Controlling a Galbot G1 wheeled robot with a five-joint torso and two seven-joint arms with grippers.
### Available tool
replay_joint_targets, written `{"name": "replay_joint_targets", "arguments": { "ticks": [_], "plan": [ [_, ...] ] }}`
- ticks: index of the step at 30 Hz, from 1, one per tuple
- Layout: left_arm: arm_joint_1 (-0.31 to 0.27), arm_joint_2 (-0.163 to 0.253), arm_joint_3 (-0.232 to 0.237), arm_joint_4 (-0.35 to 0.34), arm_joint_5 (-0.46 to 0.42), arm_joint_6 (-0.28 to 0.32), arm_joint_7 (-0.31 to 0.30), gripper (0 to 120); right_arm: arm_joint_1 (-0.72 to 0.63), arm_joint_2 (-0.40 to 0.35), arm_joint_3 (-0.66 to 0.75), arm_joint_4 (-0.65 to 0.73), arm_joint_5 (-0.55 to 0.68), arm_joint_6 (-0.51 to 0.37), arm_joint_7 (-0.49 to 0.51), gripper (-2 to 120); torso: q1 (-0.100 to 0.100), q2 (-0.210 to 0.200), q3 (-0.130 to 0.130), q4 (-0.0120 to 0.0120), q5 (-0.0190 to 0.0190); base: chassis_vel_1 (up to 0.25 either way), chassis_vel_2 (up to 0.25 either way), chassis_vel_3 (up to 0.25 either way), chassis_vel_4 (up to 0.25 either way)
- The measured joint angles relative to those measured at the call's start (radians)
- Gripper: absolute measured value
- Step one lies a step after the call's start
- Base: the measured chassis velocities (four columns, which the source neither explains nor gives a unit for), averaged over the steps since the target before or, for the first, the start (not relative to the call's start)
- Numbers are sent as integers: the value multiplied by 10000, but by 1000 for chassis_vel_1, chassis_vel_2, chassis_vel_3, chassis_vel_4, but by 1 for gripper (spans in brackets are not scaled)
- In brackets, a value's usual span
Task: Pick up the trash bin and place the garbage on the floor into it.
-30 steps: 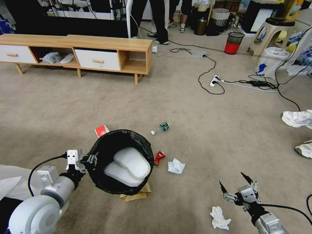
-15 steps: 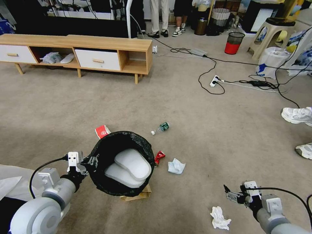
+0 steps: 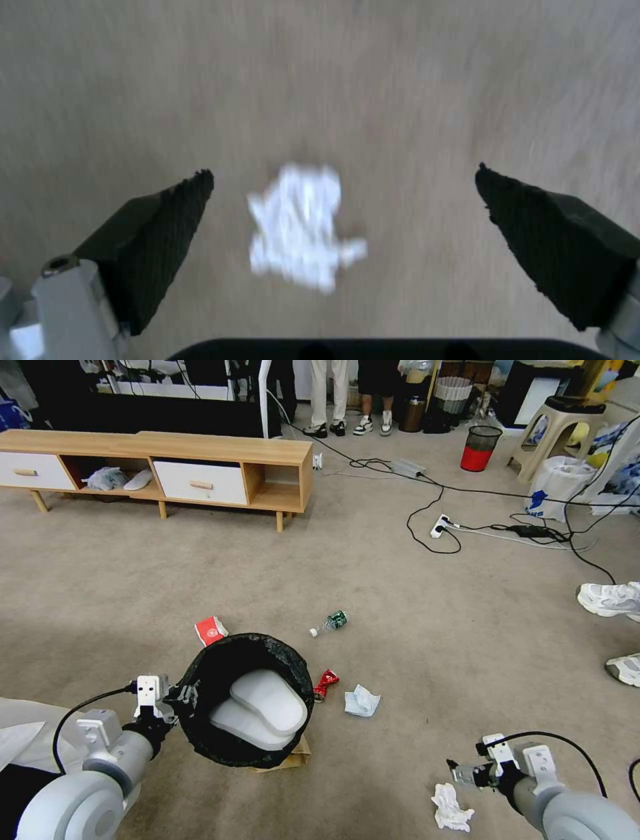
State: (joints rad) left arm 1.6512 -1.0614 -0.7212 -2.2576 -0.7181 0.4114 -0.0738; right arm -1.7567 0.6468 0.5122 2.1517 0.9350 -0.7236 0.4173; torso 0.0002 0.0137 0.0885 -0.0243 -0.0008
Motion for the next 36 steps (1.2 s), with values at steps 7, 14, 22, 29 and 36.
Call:
{"name": "replay_joint_targets", "arguments": {
  "ticks": [7, 14, 22, 29, 36],
  "plan": [
    [-330, -303, -58, 373, -18, -151, 201, 0, 237, -768, -1070, -708, 250, -203, 333, 100, 0, 0, 0, -4, -3, 0, 0, 0, 0],
    [-444, -365, -191, 560, -181, -183, 265, 0, 593, -1256, -1839, -965, 1562, -190, 1092, 100, 0, 0, 0, -3, -5, 0, 0, 0, 0],
    [-363, -469, -288, 567, -226, -233, 342, 0, 883, -1633, -2261, -1005, 2465, -161, 1425, 100, 0, 0, 0, -4, -6, 0, 0, 0, 0],
    [-269, -692, -303, 572, -176, -278, 380, 0, 2567, -1161, -3835, -1341, 3139, -140, 1764, 100, 0, -1, 0, -2, -4, 0, 0, 0, 0],
    [-247, -852, -336, 573, -138, -291, 384, 0, 3766, -503, -4884, -2075, 3432, -129, 1904, 100, 0, 0, 0, -2, -3, 0, 0, 0, 0]
  ]
}}
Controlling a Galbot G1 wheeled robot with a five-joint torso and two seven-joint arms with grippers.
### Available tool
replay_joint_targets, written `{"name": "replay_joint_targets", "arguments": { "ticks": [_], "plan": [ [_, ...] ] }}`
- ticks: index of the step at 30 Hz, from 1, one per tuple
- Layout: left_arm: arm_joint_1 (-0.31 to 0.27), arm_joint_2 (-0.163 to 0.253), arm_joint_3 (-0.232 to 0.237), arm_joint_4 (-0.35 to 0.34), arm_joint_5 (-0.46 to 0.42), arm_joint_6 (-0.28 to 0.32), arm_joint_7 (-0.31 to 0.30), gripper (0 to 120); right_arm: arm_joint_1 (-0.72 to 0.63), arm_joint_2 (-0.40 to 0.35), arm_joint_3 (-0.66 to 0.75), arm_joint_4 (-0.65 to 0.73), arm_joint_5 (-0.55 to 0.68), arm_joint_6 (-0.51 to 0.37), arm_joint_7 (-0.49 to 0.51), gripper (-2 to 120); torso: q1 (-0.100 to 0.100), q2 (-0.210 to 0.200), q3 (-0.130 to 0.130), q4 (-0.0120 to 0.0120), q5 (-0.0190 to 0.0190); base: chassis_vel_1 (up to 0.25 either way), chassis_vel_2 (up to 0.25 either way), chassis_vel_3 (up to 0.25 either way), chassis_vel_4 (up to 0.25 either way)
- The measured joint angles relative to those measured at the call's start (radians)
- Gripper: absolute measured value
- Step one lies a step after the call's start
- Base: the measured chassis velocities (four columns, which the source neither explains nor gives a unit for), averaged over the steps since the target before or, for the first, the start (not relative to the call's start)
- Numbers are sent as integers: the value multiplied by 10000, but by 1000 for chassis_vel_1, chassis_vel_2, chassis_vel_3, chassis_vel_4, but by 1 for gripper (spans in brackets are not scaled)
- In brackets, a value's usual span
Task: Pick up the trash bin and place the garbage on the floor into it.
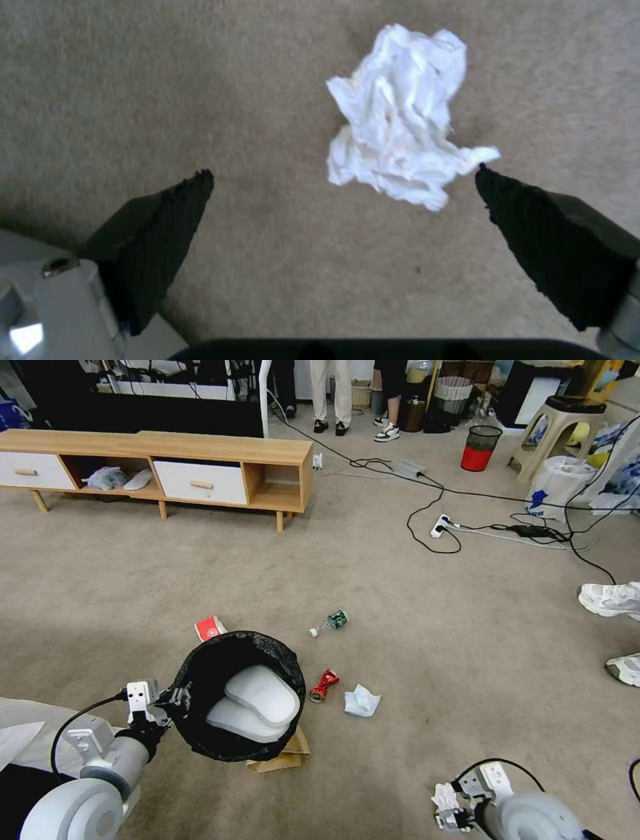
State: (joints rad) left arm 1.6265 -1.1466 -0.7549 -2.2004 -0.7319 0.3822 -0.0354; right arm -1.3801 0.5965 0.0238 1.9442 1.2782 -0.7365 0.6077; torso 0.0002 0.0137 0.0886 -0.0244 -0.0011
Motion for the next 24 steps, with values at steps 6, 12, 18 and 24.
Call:
{"name": "replay_joint_targets", "arguments": {
  "ticks": [6, 12, 18, 24],
  "plan": [
    [1, -22, -50, -7, 5, -5, 2, 0, 213, 326, -150, -653, -239, 5, -200, 100, 0, 0, 0, -1, 0, 0, 0, 0, 0],
    [29, -44, -45, -93, 4, -6, -19, 0, 290, 596, -124, -1093, -710, 8, -535, 100, 0, 0, 0, -1, 0, 0, 0, 0, 0],
    [106, -68, -99, -174, 9, -6, -43, 0, 494, 804, -269, -1370, -1076, 10, -783, 100, 0, 0, 0, -1, 1, 0, 0, 0, 0],
    [173, -163, -181, -231, 32, -6, -45, 0, 867, 1094, -583, -1665, -1162, 10, -854, 100, 0, 0, 0, -1, -2, 0, 0, 0, 0]
  ]
}}
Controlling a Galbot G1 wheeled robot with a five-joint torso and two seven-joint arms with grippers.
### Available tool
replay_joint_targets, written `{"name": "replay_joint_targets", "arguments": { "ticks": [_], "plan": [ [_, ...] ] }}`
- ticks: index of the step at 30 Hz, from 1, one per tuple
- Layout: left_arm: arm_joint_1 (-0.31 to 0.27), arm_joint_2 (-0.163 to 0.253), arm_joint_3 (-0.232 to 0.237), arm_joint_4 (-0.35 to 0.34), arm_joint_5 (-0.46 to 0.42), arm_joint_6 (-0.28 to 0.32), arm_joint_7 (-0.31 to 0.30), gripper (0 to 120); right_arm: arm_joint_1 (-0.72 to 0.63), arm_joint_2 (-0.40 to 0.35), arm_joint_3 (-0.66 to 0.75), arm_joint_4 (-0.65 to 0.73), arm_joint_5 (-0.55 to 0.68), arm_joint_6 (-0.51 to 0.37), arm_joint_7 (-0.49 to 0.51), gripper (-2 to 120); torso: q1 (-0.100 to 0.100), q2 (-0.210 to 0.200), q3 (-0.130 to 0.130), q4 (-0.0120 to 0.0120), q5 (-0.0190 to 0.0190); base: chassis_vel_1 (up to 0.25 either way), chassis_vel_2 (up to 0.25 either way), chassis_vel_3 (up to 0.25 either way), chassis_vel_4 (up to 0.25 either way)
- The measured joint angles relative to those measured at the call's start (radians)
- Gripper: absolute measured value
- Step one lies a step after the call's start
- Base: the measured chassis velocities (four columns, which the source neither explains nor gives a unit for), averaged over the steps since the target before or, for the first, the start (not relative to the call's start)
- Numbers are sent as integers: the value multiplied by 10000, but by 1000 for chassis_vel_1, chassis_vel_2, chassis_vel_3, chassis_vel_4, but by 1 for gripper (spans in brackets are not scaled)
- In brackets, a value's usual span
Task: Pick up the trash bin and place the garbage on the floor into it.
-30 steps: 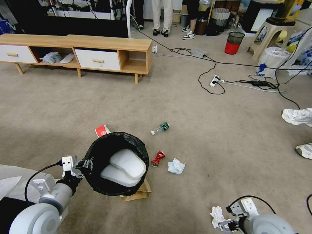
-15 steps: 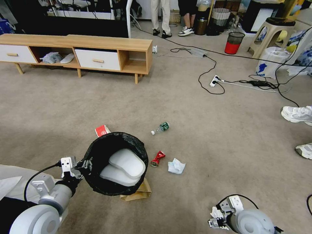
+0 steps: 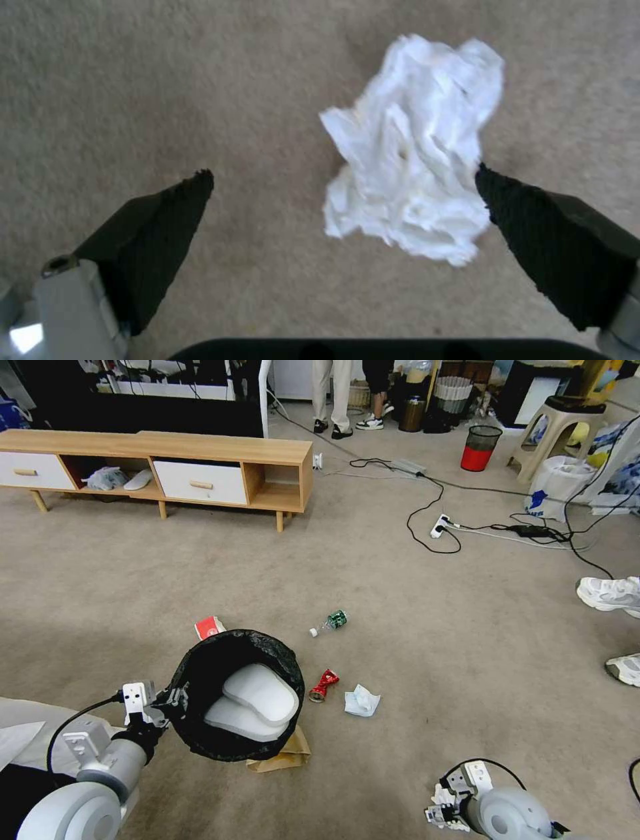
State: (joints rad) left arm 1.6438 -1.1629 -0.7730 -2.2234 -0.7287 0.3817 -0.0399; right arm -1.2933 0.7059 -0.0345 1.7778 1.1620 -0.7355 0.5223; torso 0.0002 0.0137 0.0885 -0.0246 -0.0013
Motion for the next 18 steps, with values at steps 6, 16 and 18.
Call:
{"name": "replay_joint_targets", "arguments": {
  "ticks": [6, 16, 18],
  "plan": [
    [5, 32, -109, 5, -49, 0, 1, 0, 461, 414, -462, -576, -178, 0, -80, 100, 0, 0, 0, 0, 1, 0, 0, 0, 0],
    [-4, 116, -170, 76, -134, 2, 3, 0, 687, 829, -495, -1229, -391, 1, -185, 100, 1, 0, 0, 0, 1, 0, 0, 0, 0],
    [-45, 147, -166, 82, -189, 14, -23, 0, 622, 843, -432, -1235, -433, 1, -186, 100, 0, 0, 0, 1, 1, 0, 0, 0, 0]
  ]
}}
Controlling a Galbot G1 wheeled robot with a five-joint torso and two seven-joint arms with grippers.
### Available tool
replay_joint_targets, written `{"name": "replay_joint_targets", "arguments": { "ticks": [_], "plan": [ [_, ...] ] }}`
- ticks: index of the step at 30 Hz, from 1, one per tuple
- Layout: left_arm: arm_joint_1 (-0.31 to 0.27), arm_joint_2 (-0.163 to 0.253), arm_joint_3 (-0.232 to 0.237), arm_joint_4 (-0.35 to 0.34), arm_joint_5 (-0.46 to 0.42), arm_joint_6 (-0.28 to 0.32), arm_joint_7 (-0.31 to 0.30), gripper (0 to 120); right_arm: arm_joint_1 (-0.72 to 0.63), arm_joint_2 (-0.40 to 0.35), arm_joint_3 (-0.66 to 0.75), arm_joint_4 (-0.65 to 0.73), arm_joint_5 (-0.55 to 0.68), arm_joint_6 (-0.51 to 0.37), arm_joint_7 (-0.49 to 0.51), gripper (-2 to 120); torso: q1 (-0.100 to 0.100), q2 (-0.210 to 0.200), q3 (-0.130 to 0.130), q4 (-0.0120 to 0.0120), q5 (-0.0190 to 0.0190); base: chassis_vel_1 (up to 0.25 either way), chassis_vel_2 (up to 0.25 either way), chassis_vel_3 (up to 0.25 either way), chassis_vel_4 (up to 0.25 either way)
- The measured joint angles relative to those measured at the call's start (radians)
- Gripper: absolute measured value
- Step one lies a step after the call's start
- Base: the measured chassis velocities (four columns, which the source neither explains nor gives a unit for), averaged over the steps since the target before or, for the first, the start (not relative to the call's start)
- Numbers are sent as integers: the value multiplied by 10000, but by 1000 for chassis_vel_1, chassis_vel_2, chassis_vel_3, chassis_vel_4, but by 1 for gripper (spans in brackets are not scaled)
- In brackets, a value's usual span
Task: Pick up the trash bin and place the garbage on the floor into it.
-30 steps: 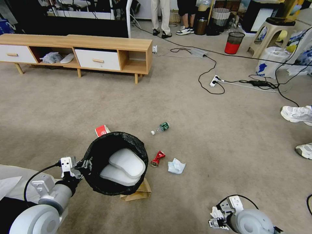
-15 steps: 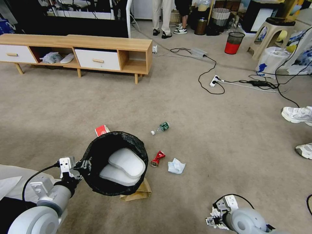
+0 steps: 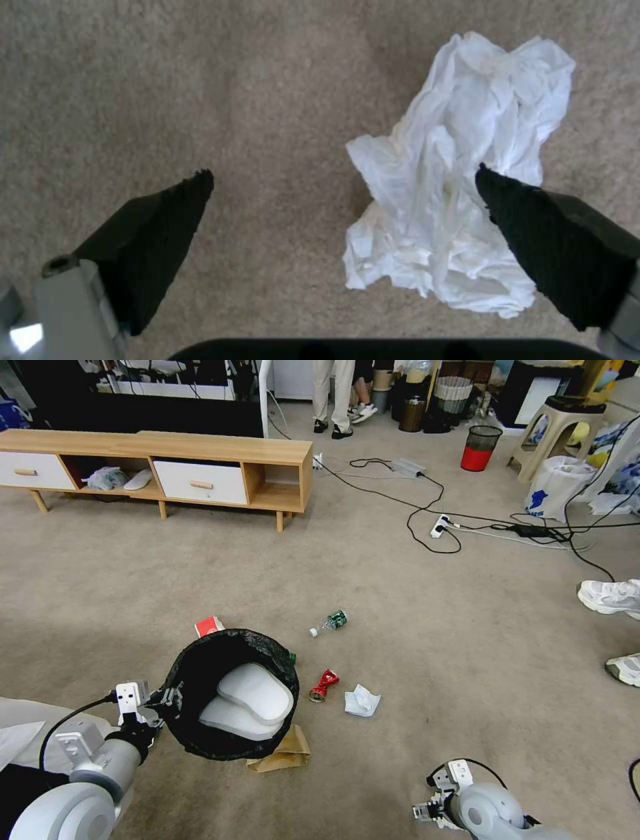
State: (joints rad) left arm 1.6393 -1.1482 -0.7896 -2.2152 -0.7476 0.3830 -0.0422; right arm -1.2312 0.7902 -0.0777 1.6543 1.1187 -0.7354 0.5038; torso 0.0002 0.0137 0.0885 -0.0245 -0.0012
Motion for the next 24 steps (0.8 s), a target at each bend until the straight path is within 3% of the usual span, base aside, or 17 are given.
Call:
{"name": "replay_joint_targets", "arguments": {
  "ticks": [24],
  "plan": [
    [29, -135, 162, 80, 172, 7, 33, 0, -1283, -619, 1519, 80, -661, 0, -352, 100, 0, 0, -1, -1, 1, 0, 0, 0, 0]
  ]
}}
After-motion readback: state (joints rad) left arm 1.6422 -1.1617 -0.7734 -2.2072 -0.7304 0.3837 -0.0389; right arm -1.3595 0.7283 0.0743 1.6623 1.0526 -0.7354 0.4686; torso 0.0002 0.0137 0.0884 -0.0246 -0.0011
